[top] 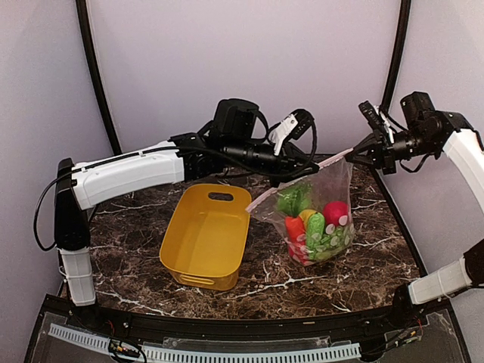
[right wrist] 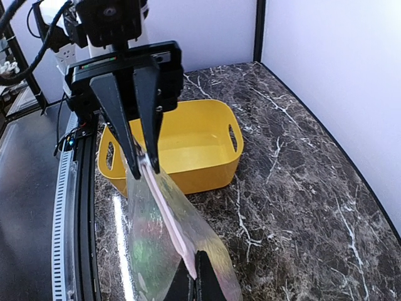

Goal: Place the food in the zip-top bag and seal the zipper
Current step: Unzip the zipper of the food storage bag.

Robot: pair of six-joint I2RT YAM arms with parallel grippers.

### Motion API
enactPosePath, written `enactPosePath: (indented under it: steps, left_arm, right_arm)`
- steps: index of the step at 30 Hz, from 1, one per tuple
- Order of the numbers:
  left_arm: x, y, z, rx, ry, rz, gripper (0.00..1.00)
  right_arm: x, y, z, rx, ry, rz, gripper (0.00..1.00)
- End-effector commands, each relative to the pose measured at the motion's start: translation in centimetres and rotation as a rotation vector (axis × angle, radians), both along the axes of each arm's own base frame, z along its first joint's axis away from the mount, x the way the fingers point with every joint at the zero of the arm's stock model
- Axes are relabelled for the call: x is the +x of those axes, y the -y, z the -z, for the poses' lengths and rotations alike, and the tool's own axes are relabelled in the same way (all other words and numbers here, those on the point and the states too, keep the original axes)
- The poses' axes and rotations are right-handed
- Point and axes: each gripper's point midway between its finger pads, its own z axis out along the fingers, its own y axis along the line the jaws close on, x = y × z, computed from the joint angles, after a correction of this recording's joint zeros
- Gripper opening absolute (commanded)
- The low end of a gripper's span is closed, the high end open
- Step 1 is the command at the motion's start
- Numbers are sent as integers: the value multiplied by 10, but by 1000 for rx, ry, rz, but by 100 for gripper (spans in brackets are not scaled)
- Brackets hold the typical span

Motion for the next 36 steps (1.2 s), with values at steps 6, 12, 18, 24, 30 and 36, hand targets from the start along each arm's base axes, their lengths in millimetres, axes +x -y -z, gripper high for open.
enactPosePath:
  steps: [6,12,18,24,30,36]
  left_arm:
    - [-1,-67,37,125,-71,-97,1]
    - [-5,-86,57,156,-78,-139,1]
    - [-8,-95,75,184,-93,-155,1]
    - [-8,-101,81,190,-94,-170,1]
    - [-6,-104,82,184,-95,-180,1]
    - [6,-90,67,139,-64,-188,1]
  right_arm:
    - [47,69,-17,47,110,186,0]
    - [54,78,-13,50,99,207,0]
    - [55,78,-12,51,93,212,0]
    - [55,79,-10,46,88,216,0]
    - [54,78,-9,55,80,211,0]
    - [59,78,-2,63,69,207,0]
